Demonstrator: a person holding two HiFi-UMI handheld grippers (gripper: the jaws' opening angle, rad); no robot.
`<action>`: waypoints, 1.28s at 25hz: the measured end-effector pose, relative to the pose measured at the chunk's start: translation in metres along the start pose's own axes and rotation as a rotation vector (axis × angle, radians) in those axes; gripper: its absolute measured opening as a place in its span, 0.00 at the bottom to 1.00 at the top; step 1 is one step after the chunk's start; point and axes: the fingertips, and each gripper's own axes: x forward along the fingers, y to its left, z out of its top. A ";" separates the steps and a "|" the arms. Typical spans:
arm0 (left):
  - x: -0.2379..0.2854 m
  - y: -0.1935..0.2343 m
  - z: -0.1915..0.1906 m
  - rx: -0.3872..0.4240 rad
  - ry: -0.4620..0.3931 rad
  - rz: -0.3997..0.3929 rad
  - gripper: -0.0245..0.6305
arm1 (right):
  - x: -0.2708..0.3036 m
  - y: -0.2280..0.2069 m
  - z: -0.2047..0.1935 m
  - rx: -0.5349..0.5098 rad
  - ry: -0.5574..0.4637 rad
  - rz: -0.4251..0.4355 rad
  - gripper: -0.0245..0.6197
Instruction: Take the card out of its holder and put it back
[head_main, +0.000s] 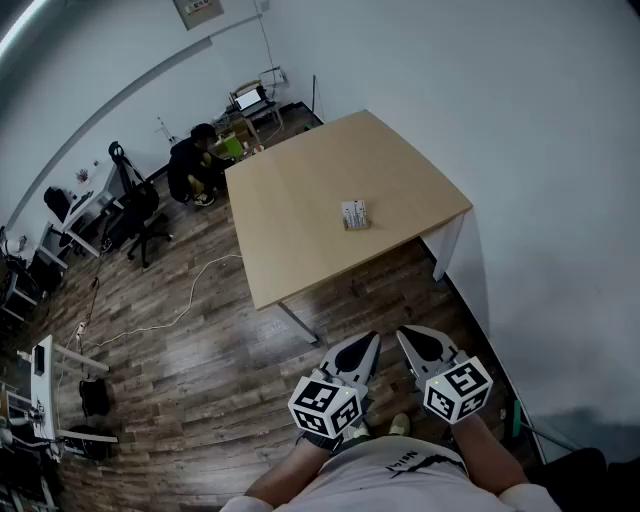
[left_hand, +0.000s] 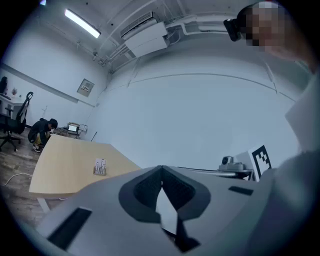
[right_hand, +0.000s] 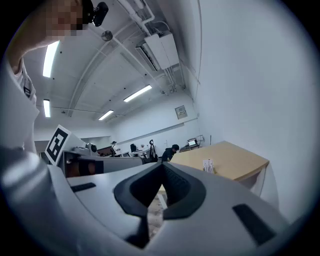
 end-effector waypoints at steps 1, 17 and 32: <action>0.001 0.000 0.000 0.002 -0.001 0.000 0.06 | 0.000 -0.001 0.000 -0.002 0.000 0.001 0.06; 0.019 0.000 0.005 0.016 -0.001 0.025 0.06 | -0.001 -0.020 0.008 0.012 -0.010 0.045 0.06; 0.054 0.039 0.006 0.028 0.001 0.069 0.06 | 0.038 -0.061 0.002 0.021 0.005 0.074 0.06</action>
